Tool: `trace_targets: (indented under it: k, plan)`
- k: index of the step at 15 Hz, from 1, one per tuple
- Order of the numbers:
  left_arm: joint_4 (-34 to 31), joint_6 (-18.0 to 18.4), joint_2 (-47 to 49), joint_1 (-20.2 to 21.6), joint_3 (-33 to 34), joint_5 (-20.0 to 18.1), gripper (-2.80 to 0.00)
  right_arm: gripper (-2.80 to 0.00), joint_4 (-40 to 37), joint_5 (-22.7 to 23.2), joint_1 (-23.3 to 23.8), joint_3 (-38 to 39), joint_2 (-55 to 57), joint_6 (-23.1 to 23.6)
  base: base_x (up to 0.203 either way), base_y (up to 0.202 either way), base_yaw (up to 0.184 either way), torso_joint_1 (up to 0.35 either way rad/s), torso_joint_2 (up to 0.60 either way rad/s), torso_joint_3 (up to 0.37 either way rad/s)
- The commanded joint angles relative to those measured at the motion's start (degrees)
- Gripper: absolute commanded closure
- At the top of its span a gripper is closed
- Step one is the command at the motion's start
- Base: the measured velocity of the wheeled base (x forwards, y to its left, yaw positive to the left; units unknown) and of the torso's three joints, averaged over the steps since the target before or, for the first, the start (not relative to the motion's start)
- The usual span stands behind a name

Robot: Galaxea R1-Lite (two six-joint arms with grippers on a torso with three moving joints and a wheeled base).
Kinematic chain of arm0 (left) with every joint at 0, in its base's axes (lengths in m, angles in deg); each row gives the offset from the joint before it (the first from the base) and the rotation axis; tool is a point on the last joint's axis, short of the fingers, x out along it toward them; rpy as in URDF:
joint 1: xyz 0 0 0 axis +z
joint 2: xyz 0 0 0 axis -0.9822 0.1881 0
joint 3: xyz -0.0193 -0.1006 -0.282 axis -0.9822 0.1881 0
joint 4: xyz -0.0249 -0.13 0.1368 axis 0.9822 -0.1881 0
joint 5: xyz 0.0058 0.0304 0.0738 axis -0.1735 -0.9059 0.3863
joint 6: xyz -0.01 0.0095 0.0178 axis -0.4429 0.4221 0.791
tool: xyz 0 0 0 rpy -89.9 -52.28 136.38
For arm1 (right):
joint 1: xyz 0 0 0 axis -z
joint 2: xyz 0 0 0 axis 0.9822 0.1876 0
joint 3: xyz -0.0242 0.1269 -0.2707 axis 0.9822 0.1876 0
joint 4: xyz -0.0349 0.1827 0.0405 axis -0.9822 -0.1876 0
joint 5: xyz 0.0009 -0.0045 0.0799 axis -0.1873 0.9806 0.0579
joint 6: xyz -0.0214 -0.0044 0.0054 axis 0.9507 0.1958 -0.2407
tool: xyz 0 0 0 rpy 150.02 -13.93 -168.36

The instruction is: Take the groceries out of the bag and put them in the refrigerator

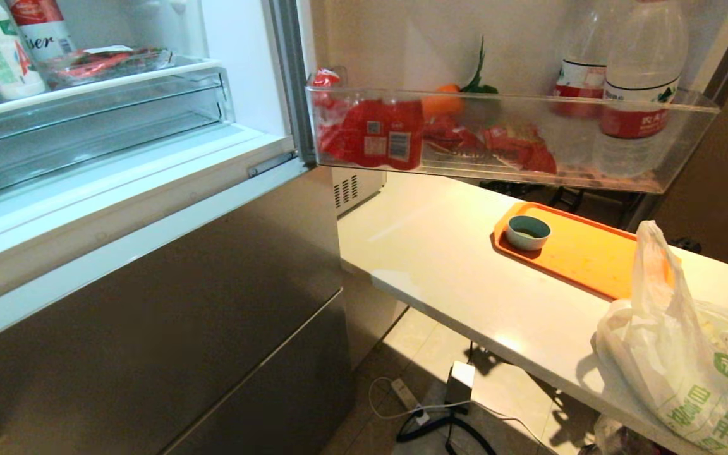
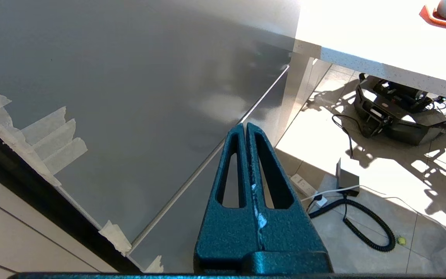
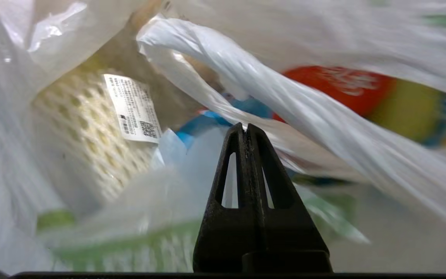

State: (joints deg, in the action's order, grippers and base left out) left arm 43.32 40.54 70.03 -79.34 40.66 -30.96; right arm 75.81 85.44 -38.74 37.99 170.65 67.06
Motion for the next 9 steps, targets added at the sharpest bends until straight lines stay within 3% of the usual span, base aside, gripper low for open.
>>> trace_targets:
  k: [1, 6, 9]
  plan:
    - [-0.02, 0.01, 0.0, -0.05, 0.0, 0.0, 0.0, 0.0, -1.66, -0.02, 0.89, -2.77, 3.49, -0.06, 0.0, 0.0, 0.0, 0.0, 0.0, 0.0]
    - [0.01, 0.01, 0.0, 0.01, 0.0, 0.0, 0.0, 0.0, -3.4, -5.83, 6.32, -8.74, 6.31, 0.23, 0.0, 0.0, 0.0, 0.0, 0.0, 0.0]
    - [-0.07, 0.01, 0.0, 0.01, 0.0, 0.0, 0.0, 0.0, -3.38, -6.06, 10.43, -10.08, 6.58, 0.47, 0.0, 0.0, 0.0, 0.0, 0.0, 0.0]
